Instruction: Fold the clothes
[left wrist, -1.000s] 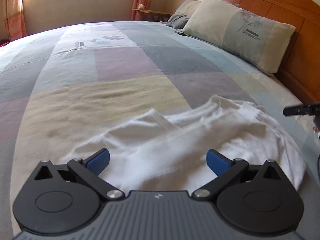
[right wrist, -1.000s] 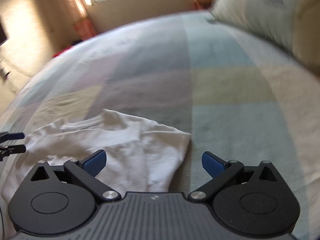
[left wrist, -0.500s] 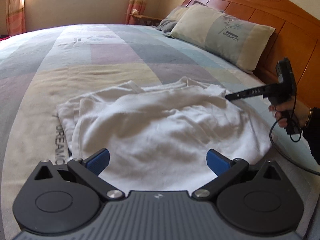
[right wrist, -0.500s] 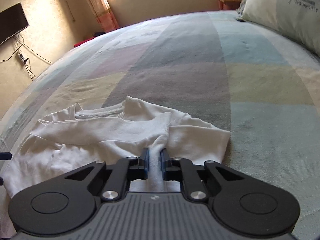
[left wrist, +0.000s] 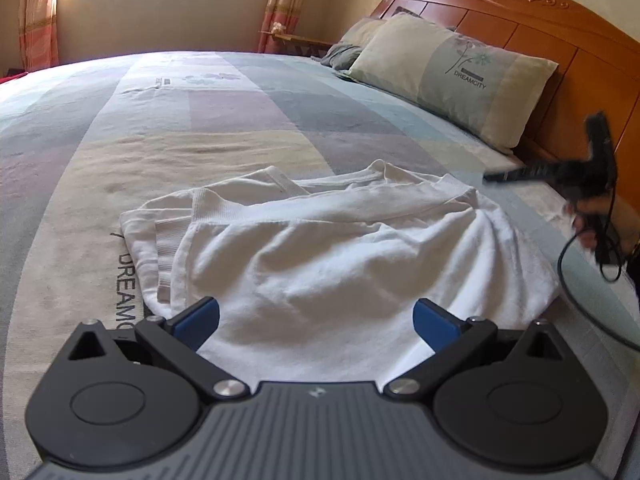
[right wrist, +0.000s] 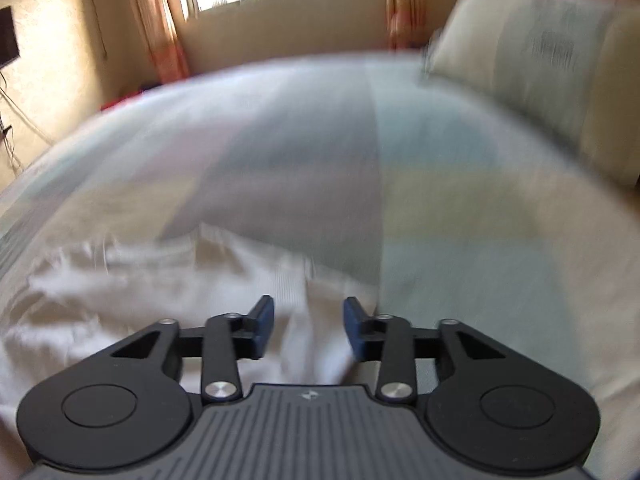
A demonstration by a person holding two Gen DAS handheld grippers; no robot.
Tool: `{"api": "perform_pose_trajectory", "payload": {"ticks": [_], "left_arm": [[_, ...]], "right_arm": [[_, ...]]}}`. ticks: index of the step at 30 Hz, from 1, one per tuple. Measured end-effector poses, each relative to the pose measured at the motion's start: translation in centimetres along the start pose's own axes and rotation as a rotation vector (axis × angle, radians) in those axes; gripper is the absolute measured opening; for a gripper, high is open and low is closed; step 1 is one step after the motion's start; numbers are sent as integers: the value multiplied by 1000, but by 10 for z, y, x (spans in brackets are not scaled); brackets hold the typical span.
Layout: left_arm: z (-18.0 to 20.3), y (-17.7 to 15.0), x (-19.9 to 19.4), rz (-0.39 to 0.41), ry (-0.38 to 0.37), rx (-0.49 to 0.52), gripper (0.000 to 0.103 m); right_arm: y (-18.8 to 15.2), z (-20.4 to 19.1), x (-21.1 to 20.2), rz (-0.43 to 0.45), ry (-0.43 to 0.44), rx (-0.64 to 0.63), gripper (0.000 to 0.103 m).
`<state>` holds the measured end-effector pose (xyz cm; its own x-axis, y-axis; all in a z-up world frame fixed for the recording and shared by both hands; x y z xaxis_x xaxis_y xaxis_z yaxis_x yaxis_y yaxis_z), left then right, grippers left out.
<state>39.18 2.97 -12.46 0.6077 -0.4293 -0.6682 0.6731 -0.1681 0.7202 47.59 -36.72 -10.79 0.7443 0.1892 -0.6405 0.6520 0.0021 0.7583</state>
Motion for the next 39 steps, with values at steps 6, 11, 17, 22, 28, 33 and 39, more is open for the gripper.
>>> {"api": "perform_pose_trajectory", "payload": {"ticks": [6, 11, 17, 22, 28, 33, 39], "left_arm": [[-3, -9, -14, 20, 19, 28, 102], [-4, -12, -28, 37, -26, 23, 102], [-9, -18, -34, 48, -70, 18, 102], [-14, -24, -37, 63, -88, 17, 102], [-21, -30, -36, 66, -78, -3, 102], [-20, -30, -40, 76, -84, -6, 102], [-23, -27, -44, 71, -66, -29, 102]], "right_arm": [[31, -117, 30, -20, 298, -216, 46], [33, -223, 93, -115, 472, -409, 47], [14, -287, 145, -193, 512, -606, 47], [5, -302, 150, -200, 574, -671, 47], [3, -303, 156, -253, 653, -588, 11], [13, -312, 149, -179, 613, -595, 6], [21, -313, 164, -181, 526, -542, 11]]}}
Point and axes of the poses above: each gripper's, at about its wrist camera, not at the fingertips, and x roughly the way its jaws point, z to its right, y to its top, the point moved 7 cm from there along x, roughly the way its jaws point, and after that the axes turned 2 degrees about -z, right-handed, at the moved point
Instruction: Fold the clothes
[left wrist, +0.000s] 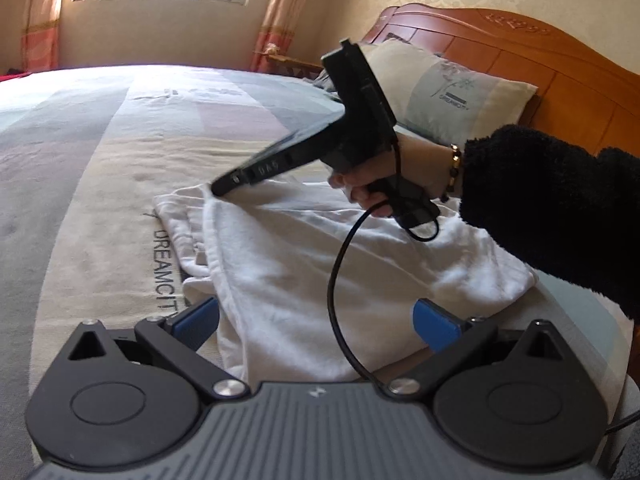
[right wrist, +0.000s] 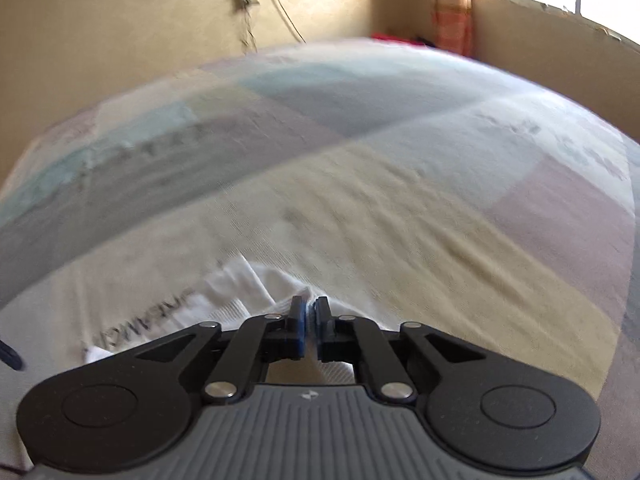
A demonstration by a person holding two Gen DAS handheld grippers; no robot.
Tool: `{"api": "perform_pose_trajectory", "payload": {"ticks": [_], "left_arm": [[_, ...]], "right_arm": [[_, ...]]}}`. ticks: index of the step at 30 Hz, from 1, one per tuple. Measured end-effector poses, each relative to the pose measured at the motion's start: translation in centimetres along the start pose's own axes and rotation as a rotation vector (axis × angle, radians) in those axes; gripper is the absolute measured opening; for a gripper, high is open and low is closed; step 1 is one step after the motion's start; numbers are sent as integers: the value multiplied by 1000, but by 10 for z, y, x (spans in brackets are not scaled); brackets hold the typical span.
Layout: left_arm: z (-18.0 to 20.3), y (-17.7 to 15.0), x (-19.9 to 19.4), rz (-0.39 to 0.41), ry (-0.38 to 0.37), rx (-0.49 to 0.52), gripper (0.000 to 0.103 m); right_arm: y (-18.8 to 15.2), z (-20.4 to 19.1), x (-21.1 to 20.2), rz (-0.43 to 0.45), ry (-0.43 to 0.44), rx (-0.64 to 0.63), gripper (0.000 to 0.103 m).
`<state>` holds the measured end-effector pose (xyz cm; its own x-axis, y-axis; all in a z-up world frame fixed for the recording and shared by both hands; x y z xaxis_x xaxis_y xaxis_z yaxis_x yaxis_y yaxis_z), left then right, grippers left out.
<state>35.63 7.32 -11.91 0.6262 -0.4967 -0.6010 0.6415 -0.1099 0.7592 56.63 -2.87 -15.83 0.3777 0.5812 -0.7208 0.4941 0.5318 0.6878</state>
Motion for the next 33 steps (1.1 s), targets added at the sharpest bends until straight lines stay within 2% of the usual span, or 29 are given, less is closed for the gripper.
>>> {"api": "perform_pose_trajectory", "payload": {"ticks": [2, 4, 6, 9, 11, 15, 17, 19, 21, 23, 27, 29, 33], "left_arm": [[0, 0, -3, -2, 3, 5, 102], [-1, 1, -6, -5, 6, 19, 102], [0, 5, -8, -1, 0, 35, 102], [6, 15, -8, 22, -59, 35, 102], [13, 21, -1, 27, -109, 26, 102], [27, 27, 34, -27, -170, 11, 102], [30, 23, 53, -63, -169, 16, 102], [23, 12, 64, -111, -125, 12, 102], [15, 1, 71, -149, -82, 8, 102], [10, -8, 65, -154, -72, 16, 102], [11, 1, 49, -172, -28, 66, 102], [15, 14, 46, -150, -54, 69, 102], [35, 34, 66, -121, -86, 65, 102]], "right_arm": [[-4, 3, -17, 11, -14, 32, 16], [-12, 10, -55, 48, -37, 53, 32], [-33, 23, -92, 53, -87, 84, 40], [-70, 47, -142, 51, -165, 144, 41], [-100, 64, -156, 26, -201, 205, 41], [-127, 73, -140, -5, -171, 282, 41], [-128, 72, -121, -20, -199, 265, 39], [-125, 77, -105, -1, -281, 242, 37], [-118, 89, -98, 39, -338, 278, 38], [-117, 105, -100, 61, -359, 351, 38], [-125, 92, -137, 77, -297, 338, 42], [-133, 79, -158, 82, -264, 317, 49], [-164, 34, -201, 87, -207, 243, 50]]}}
Point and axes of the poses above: each gripper's, at about its wrist camera, not at the fingertips, and x roughly the way its jaws point, z to its right, y to its top, the point moved 7 cm from there along x, roughly the way its jaws point, and after that the axes turned 2 degrees about -z, right-handed, at the moved point
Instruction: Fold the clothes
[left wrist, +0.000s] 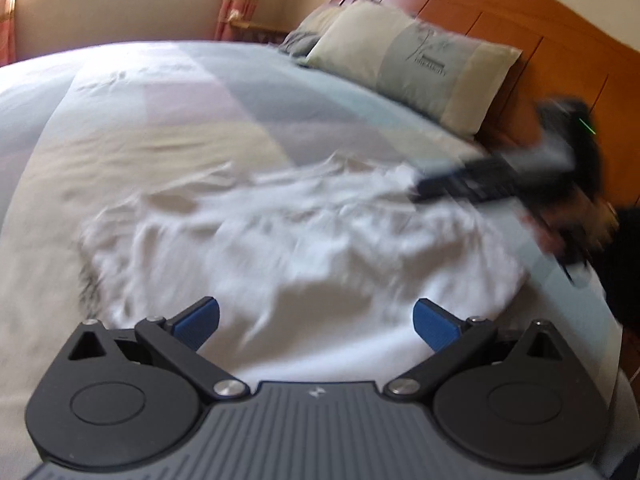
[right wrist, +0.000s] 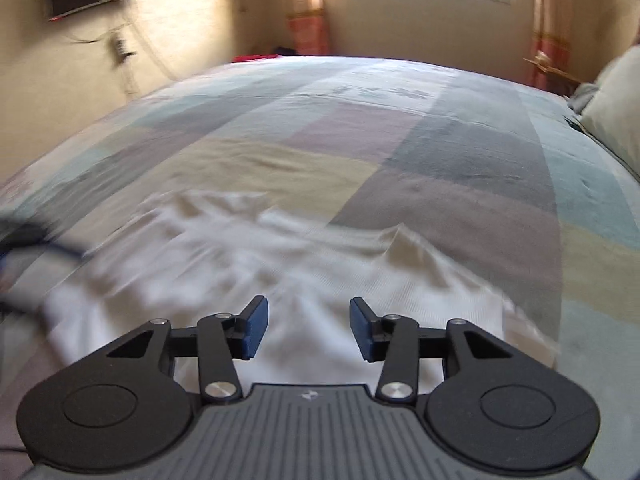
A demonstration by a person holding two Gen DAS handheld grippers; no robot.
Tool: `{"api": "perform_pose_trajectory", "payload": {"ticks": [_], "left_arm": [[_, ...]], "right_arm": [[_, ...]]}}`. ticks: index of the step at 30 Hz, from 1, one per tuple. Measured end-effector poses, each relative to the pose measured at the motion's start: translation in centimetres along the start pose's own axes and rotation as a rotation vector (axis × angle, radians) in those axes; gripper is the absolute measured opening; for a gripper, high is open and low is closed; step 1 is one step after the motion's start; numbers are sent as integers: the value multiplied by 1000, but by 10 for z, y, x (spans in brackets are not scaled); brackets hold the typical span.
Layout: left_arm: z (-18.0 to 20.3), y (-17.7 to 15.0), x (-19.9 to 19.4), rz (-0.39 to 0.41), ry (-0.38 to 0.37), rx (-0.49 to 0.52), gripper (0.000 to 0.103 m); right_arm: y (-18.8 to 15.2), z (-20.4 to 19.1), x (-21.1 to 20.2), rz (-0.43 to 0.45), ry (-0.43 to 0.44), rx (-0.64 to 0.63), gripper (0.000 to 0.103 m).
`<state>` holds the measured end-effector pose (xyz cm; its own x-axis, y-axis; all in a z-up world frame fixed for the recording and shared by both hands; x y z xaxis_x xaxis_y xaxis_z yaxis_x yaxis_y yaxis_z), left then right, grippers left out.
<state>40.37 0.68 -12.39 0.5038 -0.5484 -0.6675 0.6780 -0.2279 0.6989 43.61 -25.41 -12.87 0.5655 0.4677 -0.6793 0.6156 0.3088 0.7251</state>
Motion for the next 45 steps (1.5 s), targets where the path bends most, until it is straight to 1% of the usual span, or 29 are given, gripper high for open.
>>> {"api": "perform_pose_trajectory", "payload": {"ticks": [2, 5, 6, 7, 8, 11, 13, 15, 16, 18, 19, 20, 21, 23, 24, 25, 26, 27, 28, 30, 32, 33, 34, 35, 36, 37, 40, 42, 45], "left_arm": [[10, 0, 11, -7, -1, 1, 102], [22, -22, 16, -30, 43, 11, 102], [26, -29, 18, -38, 57, 14, 102], [26, -39, 17, -48, 78, 7, 102], [22, -50, 14, -61, 105, -12, 102], [17, -68, -7, -59, 150, -12, 102], [14, -65, -16, -72, 163, -22, 102], [15, -49, -19, -36, 159, -50, 102], [16, -42, -17, -16, 159, -67, 102], [19, -28, -6, 9, 173, -104, 102], [21, -22, -1, 22, 179, -122, 102], [22, -20, 7, 17, 203, -130, 102], [22, -24, 16, -5, 242, -129, 102], [22, -38, 29, -63, 343, -104, 102], [22, -47, 30, -78, 386, -81, 102], [23, -54, 25, -63, 407, -52, 102], [23, -59, 19, -50, 413, -41, 102], [21, -63, 14, -50, 415, -46, 102], [19, -65, 8, -53, 417, -54, 102], [17, -59, -1, -40, 415, -59, 102], [17, -49, -5, -3, 383, -57, 102], [15, -46, -3, 0, 360, -73, 102], [13, -44, 1, -6, 340, -96, 102], [9, -44, 5, -17, 325, -121, 102], [5, -47, 8, -26, 321, -141, 102], [1, -52, 8, -30, 323, -155, 102], [-2, -56, 1, -30, 319, -136, 102], [-2, -45, -2, -9, 286, -141, 102], [-3, -12, 3, 43, 208, -149, 102]], "right_arm": [[-21, -19, -16, 4, -3, -33, 51], [-52, -37, -19, -6, -95, -39, 51], [-63, -39, -17, -24, -126, -30, 51], [-76, -39, -13, -48, -155, -18, 52], [-83, -36, -16, -48, -161, 11, 53], [-101, -25, -33, -13, -145, 123, 54], [-101, -24, -41, -22, -161, 165, 56], [-89, -33, -40, -1, -161, 164, 59], [-82, -39, -39, 14, -159, 161, 64], [-68, -54, -31, 44, -161, 157, 69], [-62, -61, -24, 53, -156, 163, 70], [-61, -65, -17, 45, -172, 167, 70], [-62, -67, -10, 31, -198, 168, 70], [-67, -71, 0, -1, -257, 162, 70], [-74, -71, 1, -18, -283, 153, 73], [-82, -71, -4, -14, -296, 145, 79], [-89, -68, -11, -12, -298, 148, 83], [-95, -65, -17, -15, -298, 156, 85], [-98, -60, -25, -8, -294, 171, 85], [-99, -49, -42, 15, -282, 207, 85], [-95, -37, -54, 59, -267, 237, 87], [-93, -30, -55, 67, -257, 257, 89], [-94, -24, -54, 63, -247, 277, 89], [-99, -16, -52, 43, -257, 300, 89], [-107, -7, -50, 17, -276, 324, 89], [-114, -1, -51, 10, -283, 335, 87], [-121, 4, -69, 33, -245, 365, 87], [-111, 3, -77, 58, -233, 356, 88], [-77, 5, -73, 111, -236, 274, 88]]}}
Point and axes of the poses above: each gripper's, at about its wrist camera, not at the fingertips, and x roughly the way its jaws point, z to its right, y to its top, the point moved 7 cm from there along x, roughly the way its jaws point, and after that the axes turned 2 degrees about -z, right-handed, at the moved point
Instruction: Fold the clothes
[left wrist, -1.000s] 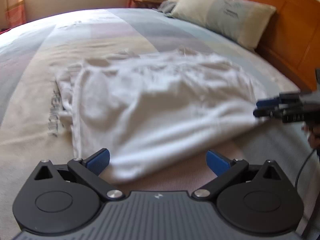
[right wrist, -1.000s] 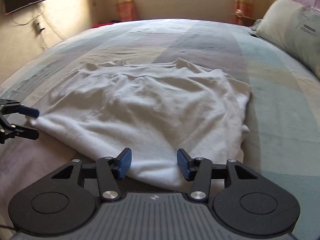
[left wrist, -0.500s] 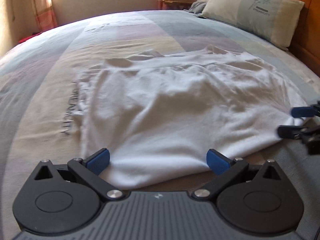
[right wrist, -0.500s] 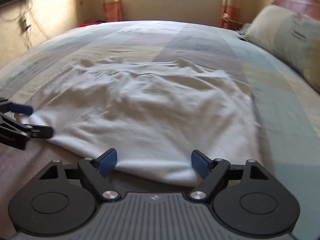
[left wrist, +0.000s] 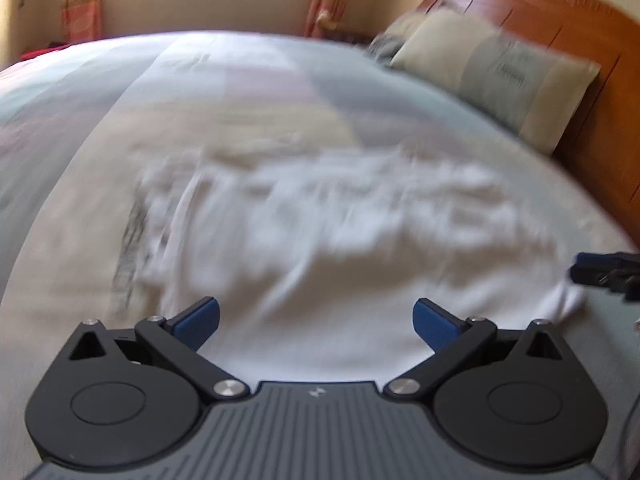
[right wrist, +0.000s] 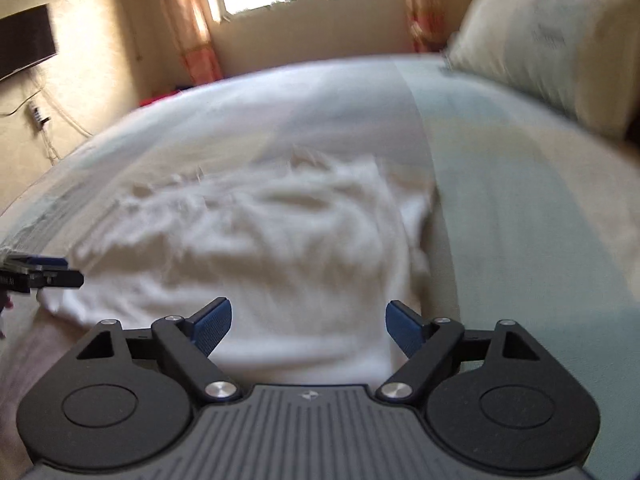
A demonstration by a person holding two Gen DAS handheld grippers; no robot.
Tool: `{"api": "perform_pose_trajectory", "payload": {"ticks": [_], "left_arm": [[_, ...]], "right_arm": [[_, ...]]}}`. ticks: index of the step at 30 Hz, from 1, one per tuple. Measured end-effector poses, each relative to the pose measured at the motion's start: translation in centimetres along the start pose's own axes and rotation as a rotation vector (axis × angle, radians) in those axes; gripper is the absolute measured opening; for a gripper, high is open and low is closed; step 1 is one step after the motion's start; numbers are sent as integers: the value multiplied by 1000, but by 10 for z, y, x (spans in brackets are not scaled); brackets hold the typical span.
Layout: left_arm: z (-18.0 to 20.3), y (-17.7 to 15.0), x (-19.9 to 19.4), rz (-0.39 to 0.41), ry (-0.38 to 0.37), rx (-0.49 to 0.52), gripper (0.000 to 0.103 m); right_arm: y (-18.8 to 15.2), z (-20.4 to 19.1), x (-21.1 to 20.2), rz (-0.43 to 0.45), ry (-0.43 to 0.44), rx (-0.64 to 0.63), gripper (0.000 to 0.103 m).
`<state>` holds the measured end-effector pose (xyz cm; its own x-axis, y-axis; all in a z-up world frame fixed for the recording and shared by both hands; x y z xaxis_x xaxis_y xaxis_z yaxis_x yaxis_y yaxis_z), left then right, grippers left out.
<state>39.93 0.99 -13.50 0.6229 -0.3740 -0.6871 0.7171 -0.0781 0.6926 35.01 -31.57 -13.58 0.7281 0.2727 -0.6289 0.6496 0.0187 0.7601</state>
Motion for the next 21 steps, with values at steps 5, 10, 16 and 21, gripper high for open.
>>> {"api": "perform_pose_trajectory", "payload": {"ticks": [5, 10, 16, 21], "left_arm": [[9, 40, 40, -15, -116, -11, 102], [4, 45, 77, -32, -142, 3, 102], [-34, 51, 76, -1, -118, -101, 102], [-14, 43, 48, 3, -43, 45, 101]], "right_arm": [[47, -11, 58, -6, 86, -8, 89], [50, -10, 110, -72, 126, -48, 88], [54, 17, 102, -42, 167, 49, 79], [46, -9, 75, -85, 129, -74, 82]]}}
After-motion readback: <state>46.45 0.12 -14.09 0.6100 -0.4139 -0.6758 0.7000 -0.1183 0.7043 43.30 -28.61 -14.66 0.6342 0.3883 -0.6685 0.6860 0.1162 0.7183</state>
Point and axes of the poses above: each gripper's, at about its wrist camera, not at the fingertips, and x roughly the way its jaws point, z to its right, y to its top, the point moved 7 cm from there along x, roughly the way its jaws point, and after that the axes turned 2 degrees about -z, right-handed, at the moved point
